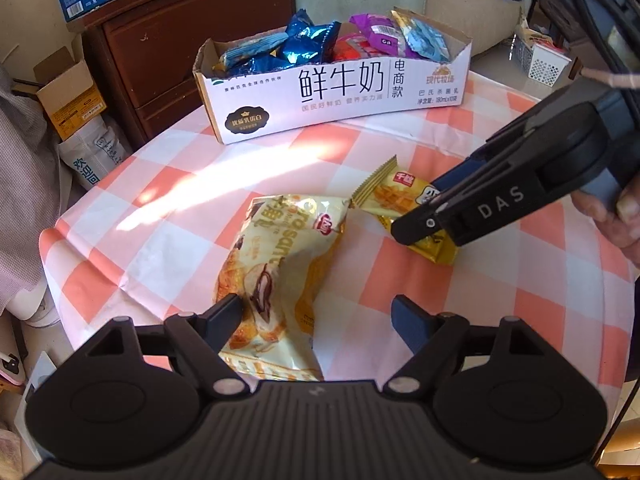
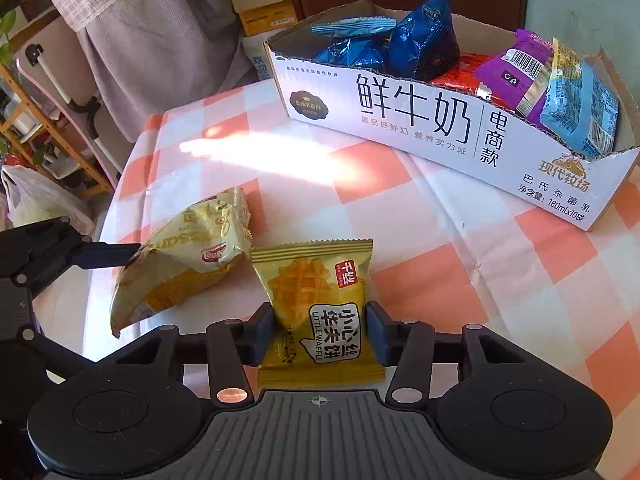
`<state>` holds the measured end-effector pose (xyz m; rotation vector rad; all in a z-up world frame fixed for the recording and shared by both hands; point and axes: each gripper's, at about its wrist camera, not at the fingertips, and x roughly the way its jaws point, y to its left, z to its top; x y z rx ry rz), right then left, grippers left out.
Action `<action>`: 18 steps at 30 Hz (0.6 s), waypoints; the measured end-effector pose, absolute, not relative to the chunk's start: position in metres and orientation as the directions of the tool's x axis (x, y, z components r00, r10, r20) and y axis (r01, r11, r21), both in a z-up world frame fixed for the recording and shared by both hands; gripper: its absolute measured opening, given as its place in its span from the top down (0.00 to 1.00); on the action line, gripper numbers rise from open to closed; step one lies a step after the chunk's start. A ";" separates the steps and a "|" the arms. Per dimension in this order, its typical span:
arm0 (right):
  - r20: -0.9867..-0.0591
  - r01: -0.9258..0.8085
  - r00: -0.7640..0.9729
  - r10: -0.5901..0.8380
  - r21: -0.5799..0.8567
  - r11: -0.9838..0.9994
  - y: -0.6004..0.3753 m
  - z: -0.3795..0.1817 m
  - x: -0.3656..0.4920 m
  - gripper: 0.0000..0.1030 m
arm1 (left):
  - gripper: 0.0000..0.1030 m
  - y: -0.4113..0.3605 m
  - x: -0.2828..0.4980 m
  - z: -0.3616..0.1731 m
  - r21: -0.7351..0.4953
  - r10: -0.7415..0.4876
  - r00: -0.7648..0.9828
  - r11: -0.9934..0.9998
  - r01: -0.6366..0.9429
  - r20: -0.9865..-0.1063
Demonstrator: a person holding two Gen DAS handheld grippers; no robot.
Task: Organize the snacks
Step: 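Carry the croissant bag and waffle packet into the cardboard box and open both grippers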
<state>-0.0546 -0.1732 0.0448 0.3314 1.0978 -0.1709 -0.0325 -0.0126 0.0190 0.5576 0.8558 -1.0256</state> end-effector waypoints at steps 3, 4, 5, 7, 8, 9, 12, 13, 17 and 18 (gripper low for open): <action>-0.890 0.300 0.455 0.032 0.187 0.935 -0.174 0.046 -0.050 0.54 | 0.20 -0.005 -0.027 0.029 -0.001 -0.522 0.274 0.466 0.885 -0.808; -0.889 0.304 0.458 0.032 0.191 0.933 -0.175 0.047 -0.049 0.54 | 0.20 -0.004 -0.025 0.031 0.017 -0.517 0.302 0.484 0.875 -0.801; -0.888 0.308 0.460 0.027 0.188 0.932 -0.176 0.048 -0.048 0.54 | 0.20 -0.003 -0.023 0.032 0.027 -0.513 0.318 0.497 0.868 -0.797; -0.888 0.318 0.460 0.014 0.180 0.931 -0.176 0.048 -0.049 0.54 | 0.20 -0.003 -0.017 0.032 0.045 -0.502 0.348 0.521 0.853 -0.792; -0.889 0.323 0.458 0.012 0.179 0.929 -0.177 0.048 -0.049 0.54 | 0.20 -0.005 -0.016 0.031 0.062 -0.495 0.361 0.522 0.851 -0.790; -0.890 0.328 0.456 0.012 0.181 0.927 -0.177 0.047 -0.049 0.54 | 0.20 -0.007 -0.015 0.028 0.079 -0.487 0.372 0.521 0.850 -0.790; -0.891 0.328 0.455 0.007 0.175 0.928 -0.177 0.047 -0.049 0.54 | 0.18 -0.019 -0.013 0.020 0.097 -0.465 0.372 0.515 0.852 -0.803; -0.890 0.328 0.456 0.008 0.176 0.928 -0.178 0.047 -0.049 0.54 | 0.18 -0.023 -0.013 0.017 0.102 -0.459 0.372 0.513 0.853 -0.807; -0.888 0.325 0.460 0.008 0.177 0.929 -0.178 0.049 -0.049 0.54 | 0.19 -0.035 -0.016 0.008 0.127 -0.432 0.374 0.500 0.857 -0.821; -0.887 0.323 0.462 0.008 0.176 0.930 -0.177 0.049 -0.049 0.54 | 0.22 -0.037 -0.016 0.006 0.128 -0.422 0.370 0.499 0.857 -0.828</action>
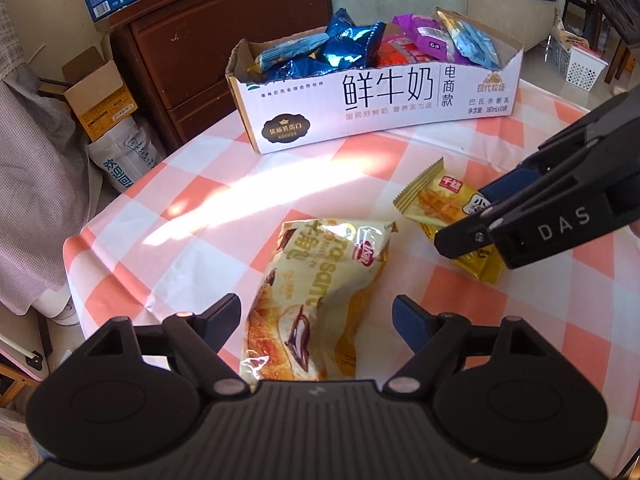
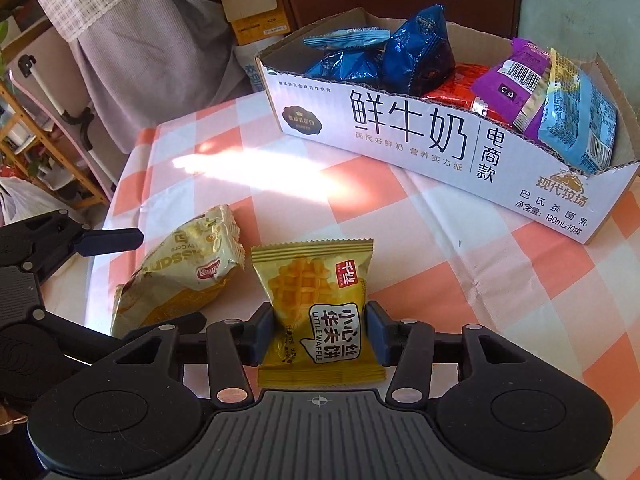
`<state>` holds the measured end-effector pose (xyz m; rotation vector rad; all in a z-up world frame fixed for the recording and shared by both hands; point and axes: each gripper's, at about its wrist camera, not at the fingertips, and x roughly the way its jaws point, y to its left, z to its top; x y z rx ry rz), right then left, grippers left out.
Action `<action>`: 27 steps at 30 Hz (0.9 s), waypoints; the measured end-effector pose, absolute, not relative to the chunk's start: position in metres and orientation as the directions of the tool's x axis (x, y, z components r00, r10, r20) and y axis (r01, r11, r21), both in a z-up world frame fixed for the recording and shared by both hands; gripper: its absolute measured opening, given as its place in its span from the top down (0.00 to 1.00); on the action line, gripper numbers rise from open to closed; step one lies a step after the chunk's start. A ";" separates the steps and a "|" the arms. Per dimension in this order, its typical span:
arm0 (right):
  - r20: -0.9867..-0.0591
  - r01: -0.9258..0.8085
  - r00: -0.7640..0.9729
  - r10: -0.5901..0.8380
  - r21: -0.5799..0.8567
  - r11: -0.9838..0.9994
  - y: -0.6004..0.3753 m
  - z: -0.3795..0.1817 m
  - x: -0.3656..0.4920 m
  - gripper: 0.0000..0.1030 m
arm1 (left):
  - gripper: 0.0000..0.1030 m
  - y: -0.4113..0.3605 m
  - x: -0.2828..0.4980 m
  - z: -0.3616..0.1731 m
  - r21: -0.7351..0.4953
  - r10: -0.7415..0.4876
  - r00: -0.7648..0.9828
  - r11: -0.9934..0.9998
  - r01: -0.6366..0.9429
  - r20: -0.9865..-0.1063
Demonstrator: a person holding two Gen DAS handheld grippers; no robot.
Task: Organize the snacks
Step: 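Carry the croissant bag and waffle packet into the cardboard box and open both grippers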
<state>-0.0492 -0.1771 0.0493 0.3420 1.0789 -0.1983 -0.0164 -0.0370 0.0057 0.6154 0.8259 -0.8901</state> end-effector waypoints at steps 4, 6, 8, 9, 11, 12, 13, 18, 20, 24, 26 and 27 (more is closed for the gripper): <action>-0.885 0.323 0.465 0.007 0.177 0.930 -0.177 0.051 -0.050 0.54 | 0.49 -0.040 -0.017 0.002 0.129 -0.395 0.363 0.508 0.852 -0.844; -0.884 0.323 0.467 0.003 0.174 0.930 -0.177 0.051 -0.050 0.54 | 0.53 -0.040 -0.016 0.004 0.115 -0.395 0.357 0.520 0.847 -0.846; -0.883 0.326 0.469 0.000 0.173 0.929 -0.177 0.052 -0.050 0.54 | 0.54 -0.041 -0.015 0.006 0.110 -0.392 0.364 0.537 0.836 -0.845; -0.883 0.330 0.470 -0.003 0.172 0.928 -0.177 0.052 -0.051 0.54 | 0.54 -0.041 -0.015 0.007 0.109 -0.392 0.369 0.548 0.830 -0.843; -0.881 0.334 0.473 -0.009 0.170 0.927 -0.177 0.053 -0.051 0.54 | 0.54 -0.041 -0.013 0.011 0.108 -0.393 0.385 0.569 0.815 -0.835; -0.880 0.334 0.475 -0.011 0.169 0.927 -0.177 0.054 -0.051 0.54 | 0.54 -0.041 -0.012 0.013 0.106 -0.393 0.394 0.584 0.805 -0.831; -0.878 0.336 0.479 -0.013 0.169 0.927 -0.177 0.055 -0.051 0.54 | 0.54 -0.041 -0.009 0.017 0.098 -0.395 0.405 0.605 0.790 -0.825; -0.865 0.335 0.501 -0.030 0.162 0.928 -0.178 0.065 -0.049 0.54 | 0.54 -0.040 0.001 0.034 0.071 -0.402 0.461 0.688 0.722 -0.791; -0.856 0.327 0.515 -0.040 0.153 0.933 -0.176 0.071 -0.049 0.54 | 0.54 -0.040 0.002 0.040 0.056 -0.411 0.478 0.711 0.701 -0.776; -0.839 0.325 0.541 -0.056 0.147 0.934 -0.176 0.080 -0.048 0.54 | 0.54 -0.043 0.001 0.052 0.086 -0.396 0.543 0.745 0.661 -0.740; -0.832 0.329 0.550 -0.073 0.135 0.935 -0.177 0.085 -0.048 0.54 | 0.54 -0.044 0.001 0.057 0.095 -0.398 0.565 0.753 0.652 -0.723; -0.829 0.333 0.554 -0.079 0.134 0.933 -0.178 0.086 -0.048 0.54 | 0.54 -0.044 0.001 0.061 0.088 -0.403 0.571 0.759 0.646 -0.715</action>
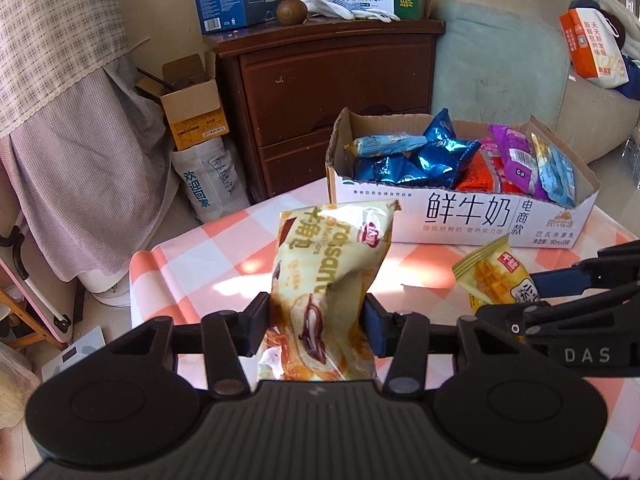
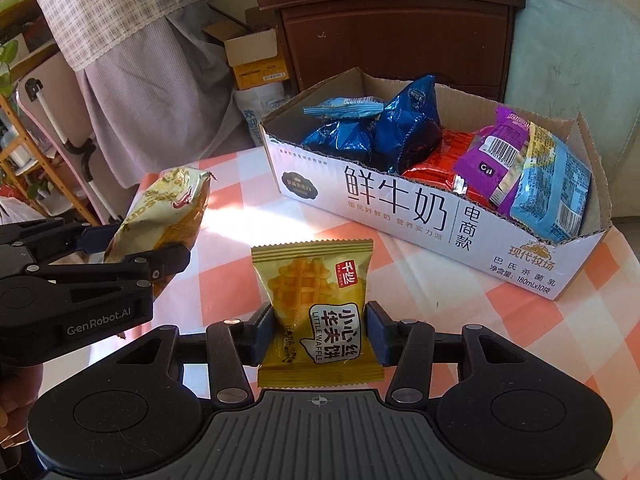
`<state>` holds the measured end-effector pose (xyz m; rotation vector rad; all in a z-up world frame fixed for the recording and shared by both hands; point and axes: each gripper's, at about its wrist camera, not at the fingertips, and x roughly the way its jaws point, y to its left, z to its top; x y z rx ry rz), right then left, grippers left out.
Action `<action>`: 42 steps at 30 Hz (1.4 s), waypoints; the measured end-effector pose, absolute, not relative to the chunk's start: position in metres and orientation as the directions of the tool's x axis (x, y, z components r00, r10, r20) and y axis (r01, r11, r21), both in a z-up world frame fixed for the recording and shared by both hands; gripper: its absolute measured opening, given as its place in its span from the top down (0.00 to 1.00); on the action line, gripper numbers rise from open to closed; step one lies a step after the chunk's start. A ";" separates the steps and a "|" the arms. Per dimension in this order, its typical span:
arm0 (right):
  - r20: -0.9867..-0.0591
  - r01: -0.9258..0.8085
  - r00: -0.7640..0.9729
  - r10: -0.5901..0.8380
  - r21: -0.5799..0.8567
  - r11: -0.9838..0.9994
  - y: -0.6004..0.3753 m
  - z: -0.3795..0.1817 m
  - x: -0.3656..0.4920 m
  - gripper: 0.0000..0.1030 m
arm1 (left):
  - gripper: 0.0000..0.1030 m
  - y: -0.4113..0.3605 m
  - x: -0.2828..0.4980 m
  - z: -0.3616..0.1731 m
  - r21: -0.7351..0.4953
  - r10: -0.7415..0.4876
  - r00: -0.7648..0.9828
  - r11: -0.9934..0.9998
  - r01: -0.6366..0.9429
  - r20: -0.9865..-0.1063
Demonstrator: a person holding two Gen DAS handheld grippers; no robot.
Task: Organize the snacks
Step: 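Carry the croissant bag and waffle packet into the cardboard box and open both grippers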
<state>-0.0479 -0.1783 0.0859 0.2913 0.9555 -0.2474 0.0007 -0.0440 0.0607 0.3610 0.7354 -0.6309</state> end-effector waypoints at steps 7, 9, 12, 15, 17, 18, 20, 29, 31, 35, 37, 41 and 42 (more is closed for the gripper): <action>-0.808 0.351 0.579 -0.107 0.128 0.928 -0.184 0.097 -0.049 0.54 | 0.54 -0.052 0.000 0.073 0.053 -0.419 0.586 0.782 0.622 -0.693; -0.805 0.356 0.583 -0.111 0.130 0.925 -0.186 0.099 -0.049 0.54 | 0.54 -0.054 -0.001 0.076 0.037 -0.430 0.587 0.785 0.619 -0.686; -0.799 0.359 0.589 -0.121 0.124 0.925 -0.187 0.102 -0.050 0.54 | 0.54 -0.057 -0.002 0.081 0.027 -0.440 0.594 0.788 0.615 -0.673; -0.794 0.361 0.595 -0.120 0.130 0.924 -0.189 0.105 -0.050 0.54 | 0.54 -0.061 -0.004 0.085 0.016 -0.448 0.596 0.791 0.612 -0.666; -0.791 0.362 0.599 -0.124 0.129 0.923 -0.190 0.106 -0.051 0.54 | 0.54 -0.065 -0.004 0.086 0.015 -0.448 0.599 0.793 0.610 -0.664; -0.790 0.363 0.600 -0.127 0.127 0.923 -0.191 0.107 -0.051 0.54 | 0.54 -0.067 -0.004 0.087 0.015 -0.447 0.600 0.794 0.608 -0.664; -0.786 0.364 0.605 -0.130 0.127 0.923 -0.193 0.110 -0.053 0.54 | 0.54 -0.070 -0.004 0.089 0.015 -0.447 0.604 0.796 0.605 -0.659; -0.730 0.429 0.659 -0.179 0.169 0.887 -0.230 0.135 -0.063 0.54 | 0.54 -0.090 0.008 0.103 -0.005 -0.458 0.630 0.812 0.584 -0.627; -0.710 0.452 0.676 -0.200 0.184 0.873 -0.241 0.143 -0.068 0.54 | 0.54 -0.095 0.012 0.107 -0.009 -0.463 0.639 0.814 0.581 -0.615; -0.674 0.492 0.700 -0.236 0.216 0.843 -0.263 0.155 -0.074 0.54 | 0.54 -0.105 0.021 0.113 -0.012 -0.474 0.652 0.814 0.581 -0.592; -0.657 0.512 0.710 -0.253 0.236 0.826 -0.275 0.159 -0.077 0.54 | 0.54 -0.113 0.025 0.114 -0.011 -0.478 0.655 0.812 0.583 -0.585; -0.637 0.560 0.714 -0.290 0.272 0.782 -0.295 0.162 -0.078 0.54 | 0.54 -0.128 0.034 0.112 -0.023 -0.488 0.643 0.806 0.591 -0.590; -0.634 0.569 0.714 -0.297 0.277 0.775 -0.298 0.161 -0.078 0.54 | 0.54 -0.131 0.035 0.111 -0.023 -0.489 0.641 0.805 0.593 -0.592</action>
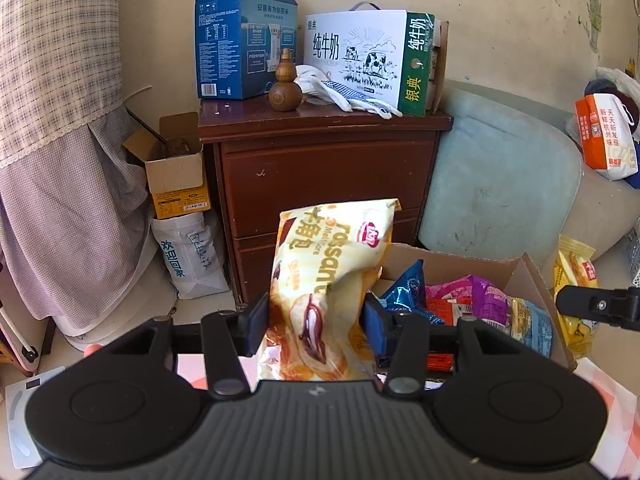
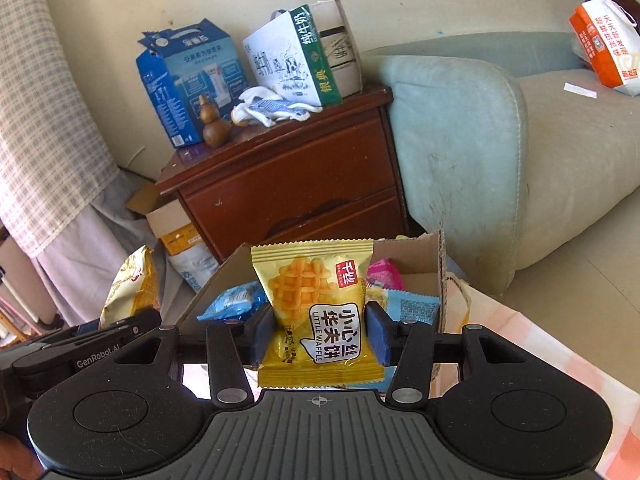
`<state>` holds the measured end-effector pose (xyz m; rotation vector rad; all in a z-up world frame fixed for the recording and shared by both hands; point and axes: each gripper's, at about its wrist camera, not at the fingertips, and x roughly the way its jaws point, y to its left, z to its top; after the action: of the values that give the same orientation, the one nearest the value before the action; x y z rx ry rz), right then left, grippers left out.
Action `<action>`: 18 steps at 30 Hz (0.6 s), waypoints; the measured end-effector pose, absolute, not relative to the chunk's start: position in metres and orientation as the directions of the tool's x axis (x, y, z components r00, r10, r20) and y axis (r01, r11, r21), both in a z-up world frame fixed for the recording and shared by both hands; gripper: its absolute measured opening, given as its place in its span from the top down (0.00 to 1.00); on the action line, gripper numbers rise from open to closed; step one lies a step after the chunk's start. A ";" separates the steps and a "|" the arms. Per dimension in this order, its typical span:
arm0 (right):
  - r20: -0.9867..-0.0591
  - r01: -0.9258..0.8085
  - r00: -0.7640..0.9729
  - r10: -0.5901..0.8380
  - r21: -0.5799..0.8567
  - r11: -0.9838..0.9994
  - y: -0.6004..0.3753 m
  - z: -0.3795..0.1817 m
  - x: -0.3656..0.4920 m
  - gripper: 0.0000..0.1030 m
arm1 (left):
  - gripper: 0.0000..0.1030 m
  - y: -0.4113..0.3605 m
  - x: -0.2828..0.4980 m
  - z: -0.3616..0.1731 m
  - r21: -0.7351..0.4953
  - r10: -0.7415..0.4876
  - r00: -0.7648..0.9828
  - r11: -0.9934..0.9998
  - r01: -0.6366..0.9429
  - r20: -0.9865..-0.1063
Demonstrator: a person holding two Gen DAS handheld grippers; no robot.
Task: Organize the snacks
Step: 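Carry the croissant bag and waffle packet into the cardboard box and open both grippers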
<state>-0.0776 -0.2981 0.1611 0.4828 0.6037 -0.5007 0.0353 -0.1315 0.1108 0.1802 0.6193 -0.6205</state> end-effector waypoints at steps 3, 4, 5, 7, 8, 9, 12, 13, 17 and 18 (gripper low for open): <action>-0.631 0.584 0.711 -0.311 0.284 0.760 -0.305 0.159 -0.073 0.54 | 0.54 -0.142 0.041 0.108 -0.028 -0.491 0.635 0.803 0.595 -0.597; -0.631 0.587 0.711 -0.311 0.289 0.756 -0.307 0.158 -0.071 0.54 | 0.54 -0.144 0.042 0.108 -0.032 -0.493 0.632 0.803 0.595 -0.598; -0.631 0.590 0.710 -0.312 0.292 0.752 -0.308 0.157 -0.068 0.54 | 0.54 -0.147 0.044 0.107 -0.035 -0.494 0.629 0.802 0.596 -0.600; -0.631 0.597 0.708 -0.317 0.295 0.746 -0.310 0.154 -0.064 0.54 | 0.54 -0.154 0.048 0.105 -0.036 -0.494 0.626 0.801 0.597 -0.603; -0.632 0.600 0.707 -0.318 0.297 0.743 -0.312 0.153 -0.061 0.54 | 0.54 -0.157 0.050 0.105 -0.038 -0.494 0.625 0.801 0.597 -0.604; -0.630 0.602 0.708 -0.318 0.302 0.739 -0.313 0.152 -0.058 0.54 | 0.54 -0.160 0.052 0.104 -0.040 -0.495 0.623 0.801 0.598 -0.605; -0.627 0.608 0.711 -0.317 0.324 0.724 -0.320 0.148 -0.049 0.54 | 0.54 -0.169 0.057 0.102 -0.041 -0.498 0.618 0.798 0.602 -0.609; -0.627 0.610 0.712 -0.316 0.330 0.720 -0.322 0.146 -0.045 0.54 | 0.54 -0.172 0.059 0.102 -0.039 -0.496 0.617 0.797 0.603 -0.611; -0.631 0.634 0.701 -0.331 0.340 0.694 -0.332 0.135 -0.029 0.54 | 0.53 -0.182 0.070 0.094 -0.052 -0.490 0.607 0.802 0.594 -0.625; -0.633 0.643 0.697 -0.337 0.343 0.685 -0.334 0.132 -0.026 0.53 | 0.53 -0.184 0.072 0.091 -0.053 -0.490 0.605 0.802 0.594 -0.628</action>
<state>-0.0263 -0.3337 0.1318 0.5887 0.5656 -0.5826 0.0720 -0.1836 0.0912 0.1672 0.6729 -0.6304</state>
